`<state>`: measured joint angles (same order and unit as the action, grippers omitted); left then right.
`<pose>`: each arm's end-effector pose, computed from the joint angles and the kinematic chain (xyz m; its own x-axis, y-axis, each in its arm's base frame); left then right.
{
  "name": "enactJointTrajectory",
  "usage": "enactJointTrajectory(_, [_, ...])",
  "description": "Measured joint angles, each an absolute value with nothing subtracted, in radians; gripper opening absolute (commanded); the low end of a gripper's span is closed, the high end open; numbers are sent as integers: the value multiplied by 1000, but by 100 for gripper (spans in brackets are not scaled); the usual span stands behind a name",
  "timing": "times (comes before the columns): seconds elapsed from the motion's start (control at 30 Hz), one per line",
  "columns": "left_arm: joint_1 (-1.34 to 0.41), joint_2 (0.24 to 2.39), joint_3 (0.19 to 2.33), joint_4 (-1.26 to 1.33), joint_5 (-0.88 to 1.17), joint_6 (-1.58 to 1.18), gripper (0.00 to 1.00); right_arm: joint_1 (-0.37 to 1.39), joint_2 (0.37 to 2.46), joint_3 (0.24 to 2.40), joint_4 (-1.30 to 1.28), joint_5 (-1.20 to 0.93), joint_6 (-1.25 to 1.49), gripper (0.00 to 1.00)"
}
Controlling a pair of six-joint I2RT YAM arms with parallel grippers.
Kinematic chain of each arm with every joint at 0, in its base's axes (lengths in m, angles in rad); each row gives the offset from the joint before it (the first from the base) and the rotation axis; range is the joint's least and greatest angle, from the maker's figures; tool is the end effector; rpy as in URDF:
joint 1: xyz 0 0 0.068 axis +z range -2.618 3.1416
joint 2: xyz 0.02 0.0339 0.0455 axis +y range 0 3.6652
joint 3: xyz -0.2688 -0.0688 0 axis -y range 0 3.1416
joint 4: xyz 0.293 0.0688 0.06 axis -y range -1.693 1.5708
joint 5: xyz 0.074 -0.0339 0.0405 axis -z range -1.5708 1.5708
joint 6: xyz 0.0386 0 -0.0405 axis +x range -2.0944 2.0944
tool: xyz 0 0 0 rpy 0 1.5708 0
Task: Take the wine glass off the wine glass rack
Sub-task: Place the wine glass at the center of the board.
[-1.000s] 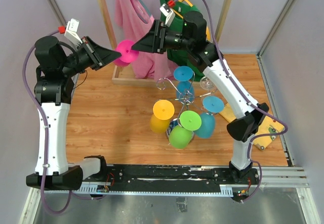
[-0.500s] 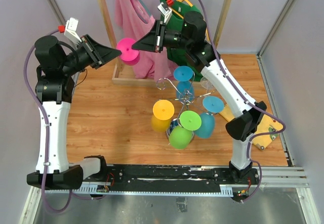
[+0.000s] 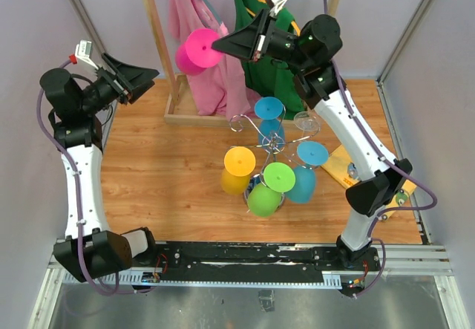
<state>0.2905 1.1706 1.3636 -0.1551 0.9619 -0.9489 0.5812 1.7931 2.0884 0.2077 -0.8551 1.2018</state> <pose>0.2844 0.0520 0.4798 -0.4840 -0.6299 -0.6074 0.3916 0.4649 -0.7941 0.3427 0.2600 0.5662 -0.7061 0.2684 -0.6553 -0.7050 -0.1800 0.6860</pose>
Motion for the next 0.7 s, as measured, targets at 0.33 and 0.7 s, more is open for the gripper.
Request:
enactJointTrajectory(0.33, [302, 1228, 1269, 373, 1042, -1325, 91, 556, 1802, 2080, 550, -856, 1481, 1])
enactJointTrajectory(0.7, [281, 1321, 1340, 672, 1042, -1524, 93, 556, 1832, 2043, 744, -846, 1623, 1])
